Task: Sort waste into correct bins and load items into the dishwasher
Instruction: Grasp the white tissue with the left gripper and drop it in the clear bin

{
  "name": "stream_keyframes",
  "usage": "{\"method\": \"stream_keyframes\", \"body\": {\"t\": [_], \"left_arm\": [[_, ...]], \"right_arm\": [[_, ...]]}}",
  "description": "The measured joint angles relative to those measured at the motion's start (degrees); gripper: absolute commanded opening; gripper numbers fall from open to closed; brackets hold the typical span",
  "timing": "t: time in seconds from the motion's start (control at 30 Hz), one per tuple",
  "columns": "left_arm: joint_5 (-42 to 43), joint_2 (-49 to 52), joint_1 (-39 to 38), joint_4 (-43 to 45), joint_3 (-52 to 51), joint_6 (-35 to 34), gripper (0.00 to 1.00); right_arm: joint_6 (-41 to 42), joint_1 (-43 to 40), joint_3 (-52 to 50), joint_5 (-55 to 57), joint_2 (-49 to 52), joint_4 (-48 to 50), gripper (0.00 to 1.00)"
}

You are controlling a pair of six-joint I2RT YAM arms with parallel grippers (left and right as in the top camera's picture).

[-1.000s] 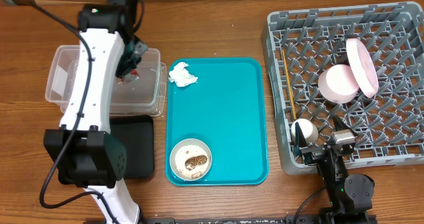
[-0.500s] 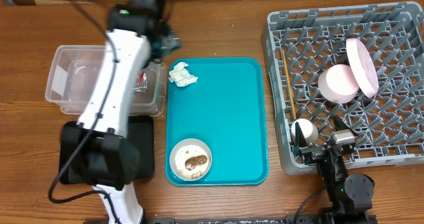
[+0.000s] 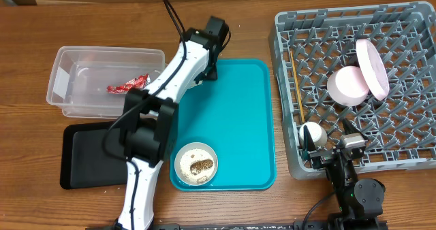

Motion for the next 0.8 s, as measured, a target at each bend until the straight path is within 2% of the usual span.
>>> {"method": "stream_keyframes", "body": {"t": [0.03,0.13,0.17,0.2,0.43,0.67,0.73,0.77,0.8], "left_arm": [[-0.2,0.85,0.15,0.0,-0.11,0.09,0.72],[-0.22,1.95,0.28,-0.02,-0.11,0.17,0.27],[-0.2,1.95,0.28,-0.46,-0.11,0.17,0.1],[-0.11,1.95,0.28,-0.85,-0.09,0.33,0.04],[3.74,0.7,0.31,-7.32,3.52,-0.79,0.04],[4.63,-13.51,2.12,-15.72,6.23,-6.91,0.04],[3.41,-17.86,4.48,-20.0,7.02,-10.27,0.15],[2.86,-19.58,6.4,-21.68,7.23,-12.22,0.3],[2.51,-20.44,8.0,-22.38,7.26,-12.9,0.37]], "right_arm": [[-0.02,0.0,-0.02,0.0,0.0,0.02,1.0],[0.0,0.0,-0.02,0.0,0.0,0.02,1.0],[0.0,0.0,-0.02,0.0,0.0,0.02,1.0],[0.0,0.0,0.0,0.0,0.0,0.02,1.0],[0.0,0.0,-0.02,-0.02,0.0,0.04,1.0],[0.0,0.0,-0.02,0.0,0.0,0.02,1.0],[-0.02,0.0,0.0,0.0,0.0,0.02,1.0],[0.0,0.0,0.0,0.0,0.0,0.0,1.0],[0.0,0.0,-0.02,0.0,0.0,0.02,1.0]]}}
